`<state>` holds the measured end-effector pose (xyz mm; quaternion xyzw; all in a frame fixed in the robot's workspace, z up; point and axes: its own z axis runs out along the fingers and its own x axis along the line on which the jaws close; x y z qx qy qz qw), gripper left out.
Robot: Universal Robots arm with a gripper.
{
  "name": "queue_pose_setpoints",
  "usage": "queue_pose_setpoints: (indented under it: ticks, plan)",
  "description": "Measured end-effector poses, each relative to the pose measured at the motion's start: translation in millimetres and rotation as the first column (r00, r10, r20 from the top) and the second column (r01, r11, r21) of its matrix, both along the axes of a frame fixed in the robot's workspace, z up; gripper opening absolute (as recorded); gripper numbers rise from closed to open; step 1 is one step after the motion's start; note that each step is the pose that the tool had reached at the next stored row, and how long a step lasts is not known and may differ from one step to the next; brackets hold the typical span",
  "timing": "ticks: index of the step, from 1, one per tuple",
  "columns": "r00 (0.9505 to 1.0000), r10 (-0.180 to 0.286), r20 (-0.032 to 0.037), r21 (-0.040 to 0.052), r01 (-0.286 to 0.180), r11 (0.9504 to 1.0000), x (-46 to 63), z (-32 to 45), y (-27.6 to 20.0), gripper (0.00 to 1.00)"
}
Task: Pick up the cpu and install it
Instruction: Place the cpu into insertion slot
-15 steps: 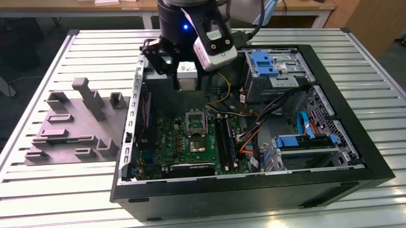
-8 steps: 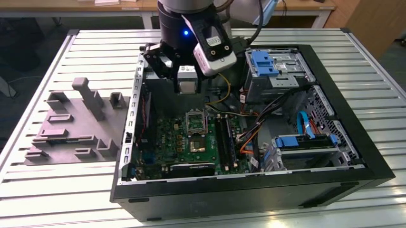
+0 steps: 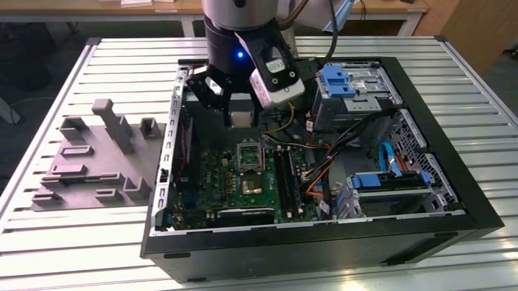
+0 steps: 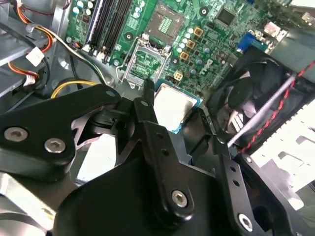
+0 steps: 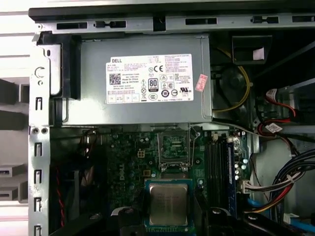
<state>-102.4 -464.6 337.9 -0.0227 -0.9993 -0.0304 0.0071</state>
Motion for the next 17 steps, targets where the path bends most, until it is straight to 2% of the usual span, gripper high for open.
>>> queue_pose_setpoints:
  ticks: [9,17]
  plan:
    - [1.0000,0.000,0.0001,0.0001,0.000,1.0000,2.4,-9.2,-0.1,0.47]
    - [1.0000,0.000,0.0001,0.0000,0.000,1.0000,2.4,-10.0,-0.2,0.47]
